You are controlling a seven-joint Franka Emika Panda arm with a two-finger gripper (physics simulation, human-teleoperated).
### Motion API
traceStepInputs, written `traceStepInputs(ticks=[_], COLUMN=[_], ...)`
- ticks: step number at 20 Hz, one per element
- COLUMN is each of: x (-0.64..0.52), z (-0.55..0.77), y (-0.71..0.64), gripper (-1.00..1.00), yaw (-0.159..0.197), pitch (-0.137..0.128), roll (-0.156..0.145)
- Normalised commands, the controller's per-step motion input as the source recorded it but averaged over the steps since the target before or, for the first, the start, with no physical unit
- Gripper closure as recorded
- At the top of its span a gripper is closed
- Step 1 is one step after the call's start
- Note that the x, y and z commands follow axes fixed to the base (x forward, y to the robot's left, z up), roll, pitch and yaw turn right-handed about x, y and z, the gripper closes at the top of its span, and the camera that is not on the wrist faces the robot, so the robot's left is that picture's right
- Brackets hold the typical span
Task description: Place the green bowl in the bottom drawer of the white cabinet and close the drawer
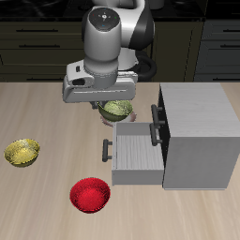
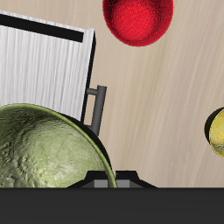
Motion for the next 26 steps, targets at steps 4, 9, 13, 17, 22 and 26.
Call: traceStepInputs(ticks=[4,9,13,17,22,26], x=[0.01,0.07,0.09,0.06,0.05,0.02], z=[-0.08,-0.10,-0.07,-0.14,-0.10,-0.08], y=[0.11,0.15,0.27,0.11,0.05,0.15], gripper=[1.00,1.00,1.00,1.00,1.00,1.00], yaw=[0.005,-0.007,-0.035,-0.032,-0.035,-0.011], pitch=[-0.029,0.004,0.007,0.023,0.012,-0.002], roll=[0.025,0.033,0.084,0.045,0.048,0.055])
